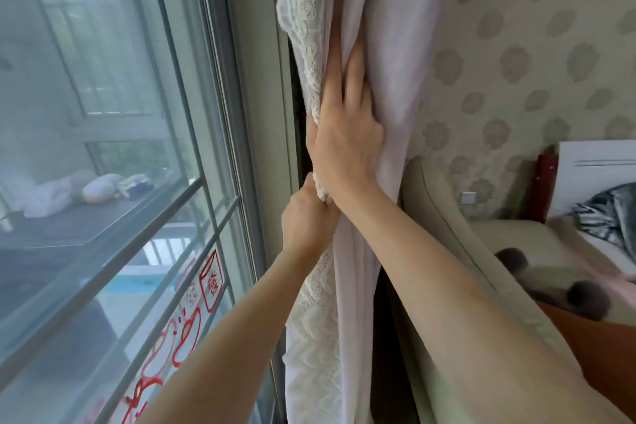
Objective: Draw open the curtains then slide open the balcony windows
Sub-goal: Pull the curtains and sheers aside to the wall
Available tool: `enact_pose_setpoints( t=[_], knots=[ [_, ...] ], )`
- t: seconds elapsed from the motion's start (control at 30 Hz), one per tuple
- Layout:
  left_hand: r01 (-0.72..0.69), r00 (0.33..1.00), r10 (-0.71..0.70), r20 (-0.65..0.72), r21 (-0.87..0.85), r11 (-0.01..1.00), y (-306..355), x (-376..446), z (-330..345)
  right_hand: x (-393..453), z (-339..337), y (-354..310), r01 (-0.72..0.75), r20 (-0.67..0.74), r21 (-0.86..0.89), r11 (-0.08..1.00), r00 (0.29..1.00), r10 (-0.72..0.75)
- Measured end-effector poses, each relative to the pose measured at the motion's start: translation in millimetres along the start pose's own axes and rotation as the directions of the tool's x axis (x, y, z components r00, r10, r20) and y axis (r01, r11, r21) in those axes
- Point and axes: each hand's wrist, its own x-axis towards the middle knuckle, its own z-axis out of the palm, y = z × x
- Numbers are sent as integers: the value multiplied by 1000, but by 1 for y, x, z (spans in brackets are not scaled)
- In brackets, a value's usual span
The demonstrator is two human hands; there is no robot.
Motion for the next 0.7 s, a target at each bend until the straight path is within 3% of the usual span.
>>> enact_pose_setpoints(
  t=[0.1, 0.2, 0.33, 0.43, 0.5, 0.57, 0.7],
  knots=[
    [-34, 999, 34, 1, 27, 999, -7, 31, 28, 13, 42, 32, -46, 76, -56, 997, 996, 51],
    [-6, 999, 1, 38, 141, 990, -19, 60, 60, 12, 95, 70, -65, 253, -55, 996, 964, 76],
    [117, 971, -159, 176, 232, 966, -29, 98, 97, 14, 155, 106, -101, 512, -41, 994, 853, 108],
    [130, 944, -196, 264, 248, 960, -32, 122, 114, 22, 179, 128, -64, 611, -59, 996, 787, 87],
    [149, 940, -189, 283, 159, 976, -33, 130, 121, 24, 187, 141, 63, 620, -87, 994, 784, 5],
    [184, 957, -189, 219, 46, 982, -24, 136, 127, 22, 190, 151, 147, 547, -121, 982, 835, -58],
    [182, 983, -182, 21, 15, 983, 2, 167, 152, 31, 188, 145, -19, 303, -6, 1000, 953, 20]
  ],
)
